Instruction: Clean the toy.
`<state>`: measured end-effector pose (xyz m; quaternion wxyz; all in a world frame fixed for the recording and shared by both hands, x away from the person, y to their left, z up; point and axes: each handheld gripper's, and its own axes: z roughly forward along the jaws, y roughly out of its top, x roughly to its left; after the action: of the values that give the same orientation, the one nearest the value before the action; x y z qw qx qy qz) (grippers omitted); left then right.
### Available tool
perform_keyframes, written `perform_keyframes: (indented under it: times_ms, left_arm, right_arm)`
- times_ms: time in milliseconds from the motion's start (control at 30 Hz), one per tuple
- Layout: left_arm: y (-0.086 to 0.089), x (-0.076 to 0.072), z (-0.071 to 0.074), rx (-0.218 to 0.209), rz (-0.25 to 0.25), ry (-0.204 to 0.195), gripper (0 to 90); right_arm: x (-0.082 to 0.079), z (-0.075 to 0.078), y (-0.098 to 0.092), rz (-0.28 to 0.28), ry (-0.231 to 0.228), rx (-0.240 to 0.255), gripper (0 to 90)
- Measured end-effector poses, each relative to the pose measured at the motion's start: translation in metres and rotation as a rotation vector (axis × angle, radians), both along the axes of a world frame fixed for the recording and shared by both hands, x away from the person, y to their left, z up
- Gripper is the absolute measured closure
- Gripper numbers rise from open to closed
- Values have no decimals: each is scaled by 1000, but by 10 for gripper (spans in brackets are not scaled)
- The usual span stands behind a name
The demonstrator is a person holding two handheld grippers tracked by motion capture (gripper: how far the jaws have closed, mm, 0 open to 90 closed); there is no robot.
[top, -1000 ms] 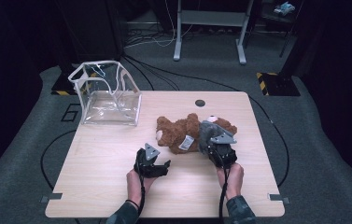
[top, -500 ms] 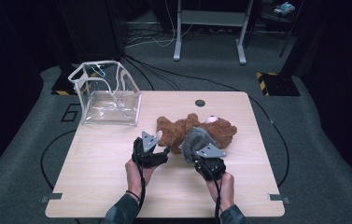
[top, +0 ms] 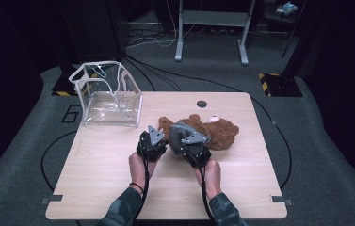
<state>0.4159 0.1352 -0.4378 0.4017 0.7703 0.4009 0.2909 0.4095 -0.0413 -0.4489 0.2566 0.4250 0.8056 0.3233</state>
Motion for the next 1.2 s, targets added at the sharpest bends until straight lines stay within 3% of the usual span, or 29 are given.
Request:
perform_keyframes:
  times_ms: [133, 233, 300, 433, 500, 567, 633, 767, 1067, 1133, 1200]
  left_arm:
    - [2, 2, 2, -4, 1, -3, 723]
    - [1, 2, 2, -8, 2, -3, 722]
    - [1, 2, 2, -6, 3, -3, 720]
    - [1, 2, 1, -13, 5, 2, 719]
    - [1, 2, 1, -11, 6, 2, 719]
    - [1, 3, 0, -11, 9, 1, 719]
    - [2, 5, 0, -9, 6, 10, 719]
    - [3, 7, -1, -12, 6, 6, 719]
    - [5, 7, -2, -29, 3, 14, 718]
    - [6, 8, -2, -31, 0, 12, 718]
    - [6, 8, -3, -28, -2, 11, 717]
  right_arm:
    - [9, -20, -23, -92, 77, -9, 756]
    - [9, -31, -40, -117, 100, -16, 755]
    - [2, -31, -41, -90, 91, 4, 755]
    - [-18, -20, -18, 52, 30, 5, 755]
    - [-18, -20, 0, 113, 22, -21, 755]
    - [-14, -23, 9, 127, 26, -32, 755]
    - [-5, -30, 12, 113, 54, -38, 755]
    - [4, -36, -7, 24, 86, -15, 756]
    - [14, -45, -98, -254, 151, 19, 756]
    - [12, -45, -109, -270, 153, 31, 756]
    - [7, -42, -107, -241, 136, 24, 756]
